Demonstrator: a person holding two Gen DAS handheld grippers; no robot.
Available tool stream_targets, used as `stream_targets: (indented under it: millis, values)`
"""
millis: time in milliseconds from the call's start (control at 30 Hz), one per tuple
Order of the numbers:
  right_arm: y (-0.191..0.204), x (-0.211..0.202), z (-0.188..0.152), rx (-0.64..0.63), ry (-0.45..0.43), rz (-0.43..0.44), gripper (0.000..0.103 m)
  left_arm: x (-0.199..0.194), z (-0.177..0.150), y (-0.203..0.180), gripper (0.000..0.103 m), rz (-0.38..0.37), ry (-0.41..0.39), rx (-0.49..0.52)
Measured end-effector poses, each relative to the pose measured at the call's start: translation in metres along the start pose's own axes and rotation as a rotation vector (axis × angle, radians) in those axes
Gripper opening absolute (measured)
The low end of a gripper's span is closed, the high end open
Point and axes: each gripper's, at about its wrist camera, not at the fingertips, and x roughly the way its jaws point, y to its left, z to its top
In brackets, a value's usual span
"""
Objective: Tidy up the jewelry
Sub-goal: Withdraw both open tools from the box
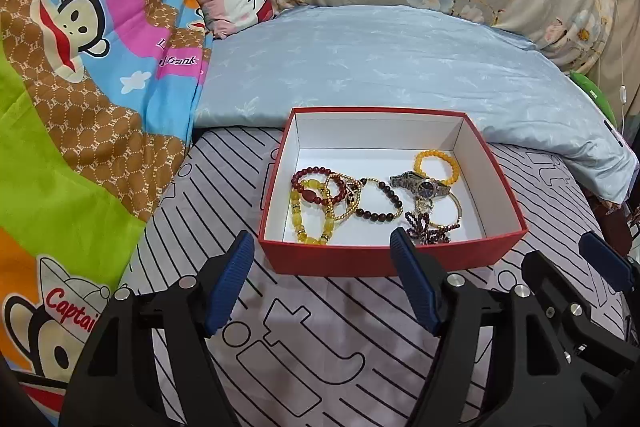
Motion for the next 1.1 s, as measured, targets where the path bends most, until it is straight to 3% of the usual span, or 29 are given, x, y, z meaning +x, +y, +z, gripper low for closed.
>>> stream_targets:
  millis: [633,1100]
  values:
    - [0.000,-0.007,-0.031,-0.002,0.009,-0.045,0.071,-0.009,-0.033,0.008,0.088,0.082,-0.002,-0.024]
    - [-0.008,-0.005,-0.042,0.049,0.016,-0.041,0.076,-0.011,-0.042,0.006,0.091,0.101,-0.003,-0.018]
